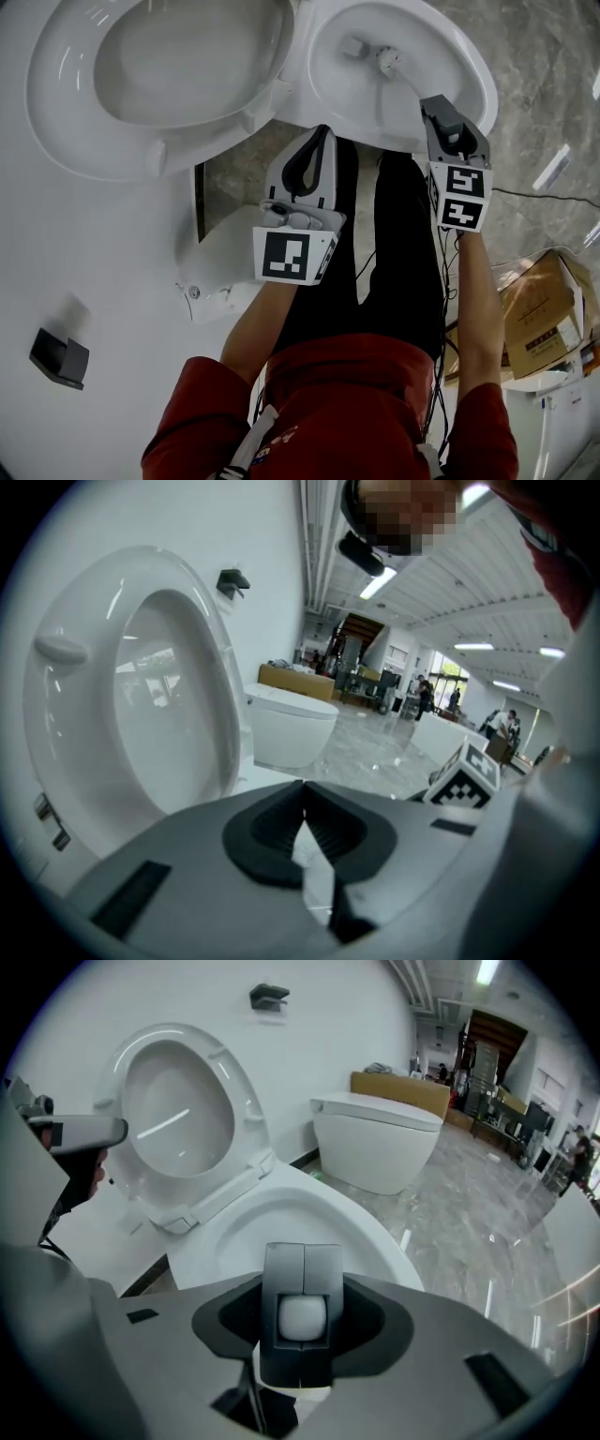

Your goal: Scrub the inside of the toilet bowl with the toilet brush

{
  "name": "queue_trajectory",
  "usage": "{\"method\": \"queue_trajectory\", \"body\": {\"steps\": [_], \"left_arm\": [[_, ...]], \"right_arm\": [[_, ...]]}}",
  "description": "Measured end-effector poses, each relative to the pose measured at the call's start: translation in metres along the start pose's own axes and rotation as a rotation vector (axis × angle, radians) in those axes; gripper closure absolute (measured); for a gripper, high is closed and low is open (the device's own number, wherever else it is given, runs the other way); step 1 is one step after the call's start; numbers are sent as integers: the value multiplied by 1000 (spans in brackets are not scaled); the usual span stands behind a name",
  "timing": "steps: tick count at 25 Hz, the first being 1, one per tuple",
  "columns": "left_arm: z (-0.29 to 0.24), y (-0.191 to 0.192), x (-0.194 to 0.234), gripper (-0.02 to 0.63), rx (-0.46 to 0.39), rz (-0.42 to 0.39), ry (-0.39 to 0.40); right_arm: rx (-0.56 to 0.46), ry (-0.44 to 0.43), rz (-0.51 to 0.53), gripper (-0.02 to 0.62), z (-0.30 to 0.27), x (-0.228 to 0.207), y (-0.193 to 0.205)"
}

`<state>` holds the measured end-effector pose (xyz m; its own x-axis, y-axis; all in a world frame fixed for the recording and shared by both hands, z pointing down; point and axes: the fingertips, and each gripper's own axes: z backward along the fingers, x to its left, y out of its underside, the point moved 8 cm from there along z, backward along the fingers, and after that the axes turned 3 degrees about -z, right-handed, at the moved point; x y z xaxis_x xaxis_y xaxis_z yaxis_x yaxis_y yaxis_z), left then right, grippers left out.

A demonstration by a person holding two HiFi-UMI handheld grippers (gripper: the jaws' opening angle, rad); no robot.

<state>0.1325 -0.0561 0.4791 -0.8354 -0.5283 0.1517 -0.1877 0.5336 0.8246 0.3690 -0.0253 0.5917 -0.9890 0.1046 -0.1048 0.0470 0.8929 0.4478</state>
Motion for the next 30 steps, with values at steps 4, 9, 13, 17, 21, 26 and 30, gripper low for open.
{"method": "queue_trajectory", "body": {"steps": [4,9,13,17,21,26,30], "left_arm": [[0,-1,2,606,-7,-1,-6],[5,2,7,606,-4,2,-15],[9,5,11,606,1,9,-26],[10,6,12,606,-2,16,-34],[8,3,10,606,-9,17,-31],[6,-1,3,606,24,15,-18],[9,-15,-5,606,-10,-2,-25]], "right_arm": [[-43,-4,-44,416,-16,14,-18],[-87,-104,-162,417,-44,43,-40],[-30,-131,-103,417,-60,66,-42],[33,-158,55,416,-58,68,-27],[105,-110,111,417,-45,40,-8],[113,-28,39,417,-4,-5,11],[109,-21,28,417,18,-12,19]]}}
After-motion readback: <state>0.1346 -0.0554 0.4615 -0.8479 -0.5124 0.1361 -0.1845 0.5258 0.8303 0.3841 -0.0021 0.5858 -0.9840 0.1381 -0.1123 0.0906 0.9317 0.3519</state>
